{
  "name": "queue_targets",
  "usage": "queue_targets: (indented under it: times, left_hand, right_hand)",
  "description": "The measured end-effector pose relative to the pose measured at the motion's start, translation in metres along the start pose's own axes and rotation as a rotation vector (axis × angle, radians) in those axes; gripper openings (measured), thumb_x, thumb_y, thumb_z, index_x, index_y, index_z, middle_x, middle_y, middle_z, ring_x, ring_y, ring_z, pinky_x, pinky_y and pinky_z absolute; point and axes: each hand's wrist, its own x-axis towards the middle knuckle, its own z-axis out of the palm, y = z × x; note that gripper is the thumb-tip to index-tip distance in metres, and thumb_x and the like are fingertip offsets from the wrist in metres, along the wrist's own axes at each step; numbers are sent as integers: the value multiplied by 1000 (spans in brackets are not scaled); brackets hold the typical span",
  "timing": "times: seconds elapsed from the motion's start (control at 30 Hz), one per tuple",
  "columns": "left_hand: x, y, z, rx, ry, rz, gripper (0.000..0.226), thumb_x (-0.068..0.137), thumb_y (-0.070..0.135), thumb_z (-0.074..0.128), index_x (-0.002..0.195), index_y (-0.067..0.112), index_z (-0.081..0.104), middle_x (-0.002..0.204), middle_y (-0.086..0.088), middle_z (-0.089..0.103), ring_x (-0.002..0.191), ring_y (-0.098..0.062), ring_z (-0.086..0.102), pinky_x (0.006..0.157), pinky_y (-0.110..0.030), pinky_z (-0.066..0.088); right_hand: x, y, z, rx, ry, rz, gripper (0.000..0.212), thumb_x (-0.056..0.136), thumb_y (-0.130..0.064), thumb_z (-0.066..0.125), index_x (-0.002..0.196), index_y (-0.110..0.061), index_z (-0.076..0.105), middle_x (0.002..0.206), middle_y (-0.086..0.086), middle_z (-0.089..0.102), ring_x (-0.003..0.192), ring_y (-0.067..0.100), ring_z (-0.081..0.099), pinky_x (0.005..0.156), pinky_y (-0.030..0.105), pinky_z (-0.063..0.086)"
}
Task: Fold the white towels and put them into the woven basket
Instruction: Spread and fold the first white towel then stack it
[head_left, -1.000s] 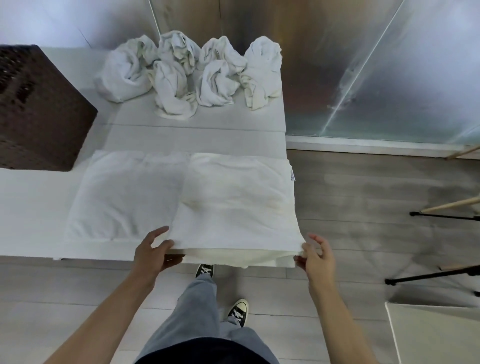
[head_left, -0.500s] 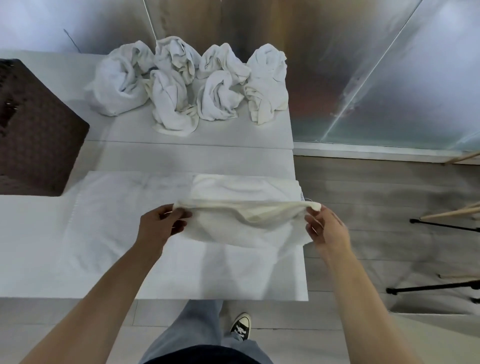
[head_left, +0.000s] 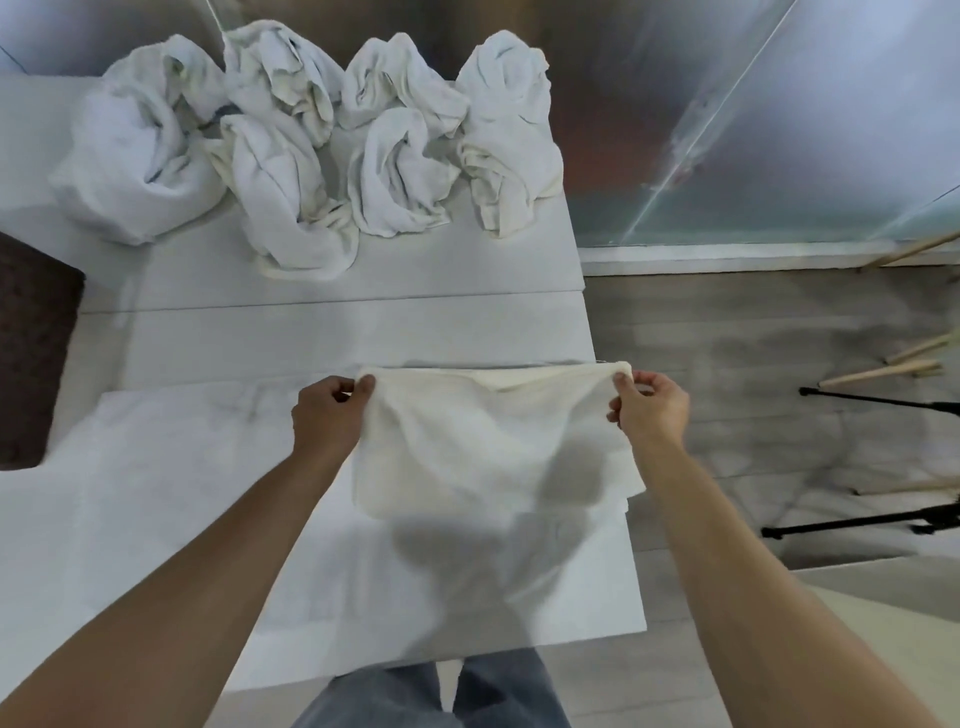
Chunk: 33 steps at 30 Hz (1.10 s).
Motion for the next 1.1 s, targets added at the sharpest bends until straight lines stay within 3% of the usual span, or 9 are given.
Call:
queue_targets:
  times: [0.17, 0.27, 0.4, 0.53, 0.63, 0.73, 0.83, 0.97, 1.1]
  left_hand:
    - [11, -15, 8, -65, -6, -48, 22, 91, 41, 68, 98, 20, 70, 83, 3, 74, 80, -21, 72, 86, -44, 58]
    - [-7, -30, 6, -71, -19, -58, 31, 89, 36, 72, 116, 24, 63, 96, 3, 72, 85, -19, 71, 82, -39, 59]
    - [-50, -57, 6, -15, -1, -68, 36, 92, 31, 70, 124, 23, 57, 101, 5, 68, 89, -14, 68, 69, -27, 51]
    - [-74, -79, 13, 33, -72, -138, 41, 92, 31, 71, 127, 18, 55, 107, 3, 66, 91, -16, 65, 68, -24, 49]
    - [-74, -84, 17, -38, -82, -183, 44, 91, 30, 72, 129, 16, 56, 109, 2, 66, 94, -18, 68, 78, -38, 60]
    - [-67, -79, 17, -172, -70, -289, 47, 87, 23, 77, 129, 12, 60, 113, -4, 68, 92, -20, 70, 83, -45, 61]
    - [-65, -74, 15, -188, -55, -335, 41, 83, 22, 81, 120, 12, 67, 106, -4, 72, 89, -19, 69, 82, -37, 57]
    - [-78, -57, 17, -118, -3, -280, 25, 85, 24, 77, 108, 13, 72, 95, 2, 71, 94, -22, 69, 79, -31, 51]
    - [-107, -23, 23, -77, 26, -85, 17, 86, 25, 75, 100, 18, 68, 90, 9, 69, 87, -11, 66, 70, -22, 46]
  right_hand:
    - [12, 11, 17, 14, -13, -15, 10, 98, -19, 64, 105, -18, 58, 90, 6, 76, 72, 15, 75, 77, 41, 61]
    - [-8, 18, 22, -2, -17, -108, 18, 99, -18, 59, 114, -20, 50, 100, 2, 71, 81, 11, 69, 68, 22, 53]
    - [-55, 37, 32, -327, -216, -536, 8, 98, -21, 58, 106, -25, 59, 99, -14, 63, 91, 8, 60, 77, 25, 45]
    - [-57, 67, 50, -761, -430, -906, 39, 93, -24, 60, 132, -29, 61, 131, -7, 62, 117, 20, 53, 95, 36, 38]
    - [-54, 66, 59, -1000, -463, -861, 56, 89, -27, 58, 144, -31, 46, 142, -6, 50, 125, 25, 47, 99, 41, 35]
    - [-56, 62, 62, -1022, -446, -850, 57, 88, -25, 58, 144, -27, 46, 143, -4, 50, 124, 28, 48, 97, 42, 36]
    - [-60, 67, 55, -1008, -400, -849, 58, 90, -25, 59, 147, -26, 46, 149, -1, 48, 128, 28, 48, 100, 42, 36]
    - [-62, 66, 47, -1073, -530, -760, 58, 98, -37, 53, 153, -30, 35, 154, 0, 38, 134, 29, 40, 104, 44, 34]
    - [-72, 30, 57, -730, -530, -650, 38, 101, -48, 52, 132, -29, 63, 135, -3, 55, 121, 20, 55, 103, 40, 44]
